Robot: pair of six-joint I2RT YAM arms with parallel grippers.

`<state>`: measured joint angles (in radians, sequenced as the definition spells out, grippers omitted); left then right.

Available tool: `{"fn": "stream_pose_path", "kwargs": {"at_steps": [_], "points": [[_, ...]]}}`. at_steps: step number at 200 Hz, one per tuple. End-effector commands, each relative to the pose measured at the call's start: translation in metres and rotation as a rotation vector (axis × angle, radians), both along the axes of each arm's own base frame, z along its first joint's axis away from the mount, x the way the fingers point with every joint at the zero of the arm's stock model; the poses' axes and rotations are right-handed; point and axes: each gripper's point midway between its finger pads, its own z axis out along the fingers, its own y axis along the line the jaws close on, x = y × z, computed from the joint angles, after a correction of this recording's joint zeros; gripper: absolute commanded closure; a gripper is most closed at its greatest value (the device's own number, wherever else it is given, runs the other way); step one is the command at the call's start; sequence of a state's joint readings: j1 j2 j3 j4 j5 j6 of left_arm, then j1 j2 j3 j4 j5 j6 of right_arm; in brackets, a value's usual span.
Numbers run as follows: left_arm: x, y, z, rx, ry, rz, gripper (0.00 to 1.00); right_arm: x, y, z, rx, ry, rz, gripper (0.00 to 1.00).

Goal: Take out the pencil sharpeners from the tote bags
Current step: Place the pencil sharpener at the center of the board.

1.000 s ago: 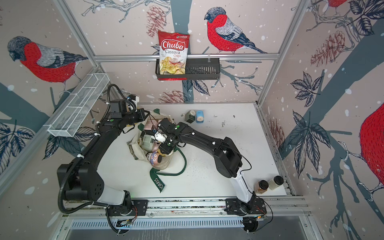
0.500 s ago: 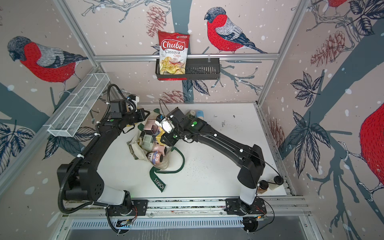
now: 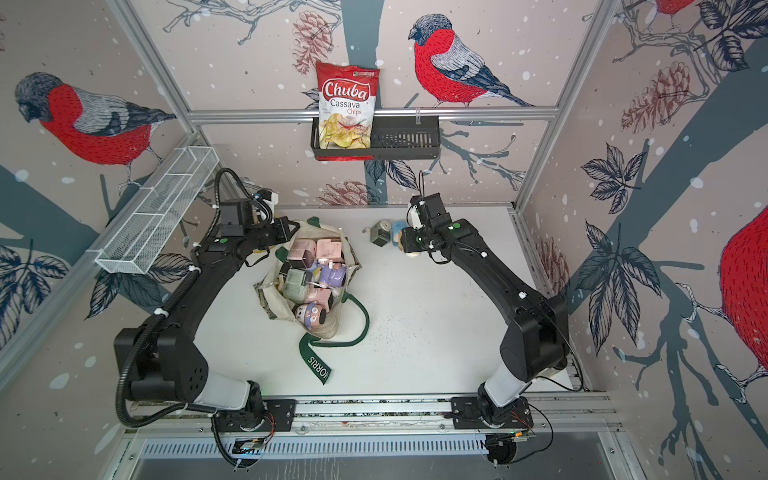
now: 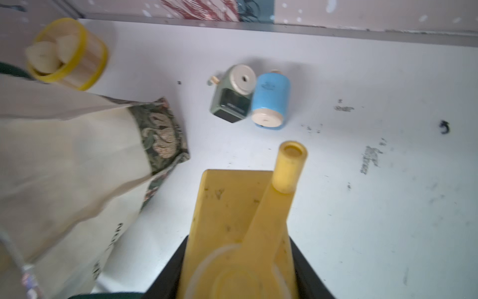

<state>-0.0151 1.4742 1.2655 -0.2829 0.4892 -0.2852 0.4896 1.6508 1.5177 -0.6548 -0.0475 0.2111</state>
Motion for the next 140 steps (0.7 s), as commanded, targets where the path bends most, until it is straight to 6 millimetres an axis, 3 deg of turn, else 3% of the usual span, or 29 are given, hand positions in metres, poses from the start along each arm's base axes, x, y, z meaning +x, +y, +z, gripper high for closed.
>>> {"fn": "stream_pose_path", "kwargs": {"at_steps": [1, 19, 42, 79, 140], "points": [[0.002, 0.001, 0.010, 0.006, -0.039, -0.001, 1.00, 0.010, -0.032, -0.036, -0.110, 0.104, -0.098, 0.57], [0.002, 0.001, 0.010, 0.006, -0.039, -0.001, 1.00, 0.024, -0.042, -0.064, -0.160, 0.161, -0.113, 0.57], [0.002, 0.001, 0.010, 0.007, -0.040, -0.001, 1.00, 0.044, -0.051, -0.083, -0.216, 0.210, -0.135, 0.57], [0.003, 0.002, 0.009, 0.007, -0.037, 0.001, 1.00, 0.072, -0.047, -0.100, -0.227, 0.258, -0.129, 0.56], [0.003, 0.002, 0.009, 0.009, -0.037, 0.001, 1.00, 0.093, -0.034, -0.122, -0.205, 0.325, -0.104, 0.55]]}}
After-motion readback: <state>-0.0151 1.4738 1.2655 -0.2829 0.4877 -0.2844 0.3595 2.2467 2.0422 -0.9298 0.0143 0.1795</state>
